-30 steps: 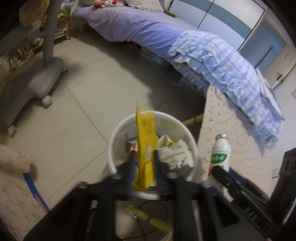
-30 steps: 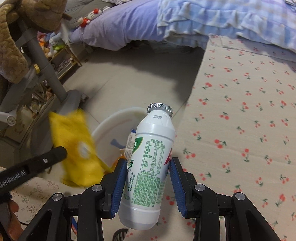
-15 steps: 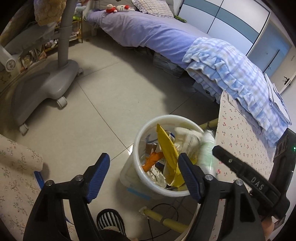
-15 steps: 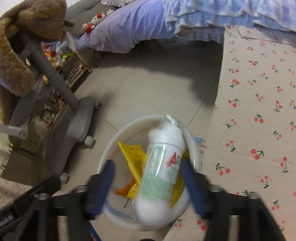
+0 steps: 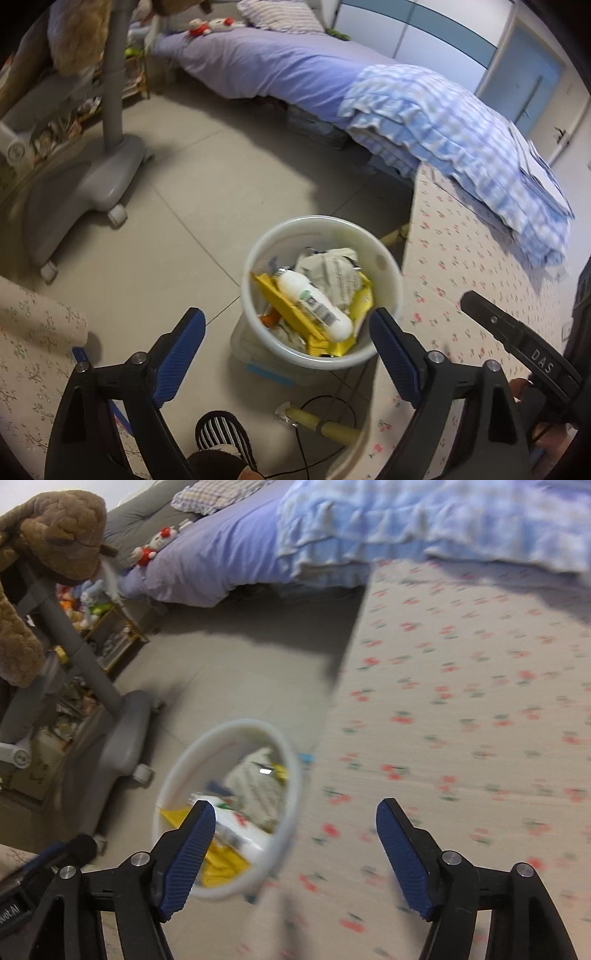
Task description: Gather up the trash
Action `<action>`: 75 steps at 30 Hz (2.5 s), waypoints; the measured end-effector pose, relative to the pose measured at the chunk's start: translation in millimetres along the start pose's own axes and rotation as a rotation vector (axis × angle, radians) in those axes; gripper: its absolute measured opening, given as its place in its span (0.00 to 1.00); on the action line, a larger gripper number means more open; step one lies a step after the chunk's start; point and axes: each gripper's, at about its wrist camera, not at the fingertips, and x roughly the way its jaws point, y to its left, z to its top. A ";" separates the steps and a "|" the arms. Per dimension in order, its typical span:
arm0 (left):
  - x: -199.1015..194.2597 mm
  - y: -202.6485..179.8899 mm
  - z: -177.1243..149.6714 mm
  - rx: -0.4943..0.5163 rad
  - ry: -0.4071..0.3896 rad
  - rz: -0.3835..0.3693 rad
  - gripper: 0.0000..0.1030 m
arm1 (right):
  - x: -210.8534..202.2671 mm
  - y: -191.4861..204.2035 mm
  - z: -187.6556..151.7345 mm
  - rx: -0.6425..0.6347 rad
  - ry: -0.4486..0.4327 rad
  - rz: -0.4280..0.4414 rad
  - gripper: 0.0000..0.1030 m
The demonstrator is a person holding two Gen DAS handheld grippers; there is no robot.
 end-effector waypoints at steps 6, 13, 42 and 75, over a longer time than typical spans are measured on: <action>-14.6 -34.8 -16.8 0.051 0.022 0.003 0.93 | -53.5 -24.1 -19.6 -0.020 -0.043 -0.106 0.78; -39.4 -62.4 -38.1 0.064 0.023 -0.001 0.93 | -107.0 -45.5 -45.6 -0.062 -0.055 -0.185 0.80; -106.4 -128.1 -146.2 0.245 -0.140 0.015 0.93 | -207.9 -81.0 -124.3 -0.078 -0.256 -0.350 0.84; -110.3 -114.5 -139.7 0.179 -0.155 -0.015 0.93 | -198.6 -77.5 -129.6 -0.083 -0.235 -0.333 0.84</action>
